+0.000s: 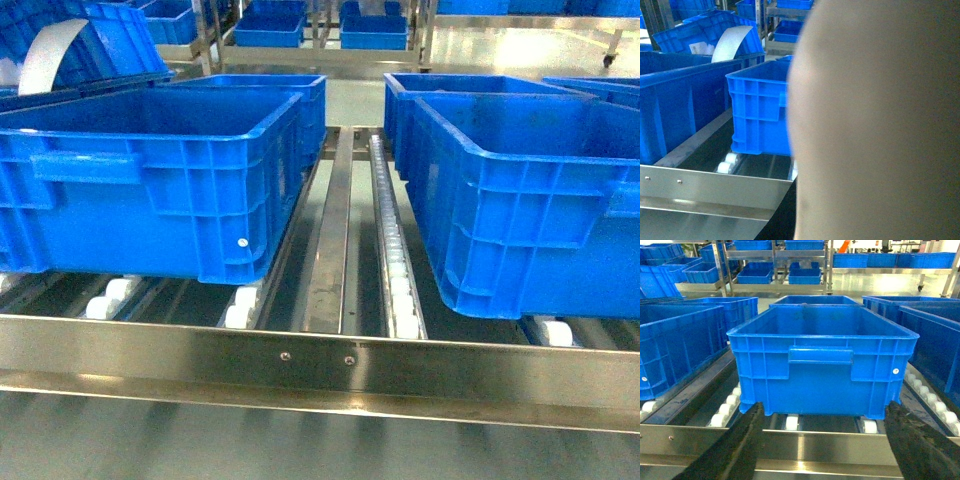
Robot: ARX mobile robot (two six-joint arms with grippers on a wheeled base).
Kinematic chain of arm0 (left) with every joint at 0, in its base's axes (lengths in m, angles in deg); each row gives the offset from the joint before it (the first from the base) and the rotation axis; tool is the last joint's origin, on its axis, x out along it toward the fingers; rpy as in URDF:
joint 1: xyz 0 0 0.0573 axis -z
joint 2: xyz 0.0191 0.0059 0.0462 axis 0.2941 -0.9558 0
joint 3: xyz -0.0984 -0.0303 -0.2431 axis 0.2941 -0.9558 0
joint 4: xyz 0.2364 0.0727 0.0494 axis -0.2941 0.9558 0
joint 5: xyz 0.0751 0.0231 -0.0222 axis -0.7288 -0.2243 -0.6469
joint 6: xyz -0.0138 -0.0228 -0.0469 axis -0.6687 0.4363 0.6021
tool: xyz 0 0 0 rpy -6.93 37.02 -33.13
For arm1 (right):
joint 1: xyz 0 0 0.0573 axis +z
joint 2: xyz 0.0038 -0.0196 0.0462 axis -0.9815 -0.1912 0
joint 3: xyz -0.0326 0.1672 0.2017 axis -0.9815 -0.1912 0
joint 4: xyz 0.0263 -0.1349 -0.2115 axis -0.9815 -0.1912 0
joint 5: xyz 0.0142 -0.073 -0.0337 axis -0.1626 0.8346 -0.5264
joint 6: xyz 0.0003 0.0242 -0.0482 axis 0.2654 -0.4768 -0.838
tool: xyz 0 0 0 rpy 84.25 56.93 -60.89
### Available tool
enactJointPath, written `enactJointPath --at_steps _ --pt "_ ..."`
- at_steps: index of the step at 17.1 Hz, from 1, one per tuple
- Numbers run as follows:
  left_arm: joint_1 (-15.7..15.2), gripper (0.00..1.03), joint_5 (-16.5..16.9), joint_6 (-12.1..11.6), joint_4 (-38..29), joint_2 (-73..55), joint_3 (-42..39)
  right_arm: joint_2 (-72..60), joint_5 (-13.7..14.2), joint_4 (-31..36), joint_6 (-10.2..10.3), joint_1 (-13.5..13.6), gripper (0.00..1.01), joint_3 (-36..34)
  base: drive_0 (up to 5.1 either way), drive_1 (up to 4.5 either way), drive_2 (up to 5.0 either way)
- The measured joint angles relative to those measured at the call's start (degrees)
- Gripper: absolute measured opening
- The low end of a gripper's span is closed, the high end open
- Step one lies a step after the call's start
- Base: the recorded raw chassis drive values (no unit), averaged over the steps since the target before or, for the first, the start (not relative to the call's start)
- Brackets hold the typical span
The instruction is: Place part in tray to right shelf
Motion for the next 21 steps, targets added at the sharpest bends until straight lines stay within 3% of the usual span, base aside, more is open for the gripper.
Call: enactJointPath --at_steps 2,21 --pt "0.0 0.12 0.0 0.0 0.0 0.0 0.0 0.0 0.0 0.0 0.0 0.0 1.00 0.0 0.0 0.00 0.0" --pt "0.0 0.12 0.0 0.0 0.0 0.0 0.0 0.0 0.0 0.0 0.0 0.0 0.98 0.0 0.0 0.00 0.0"
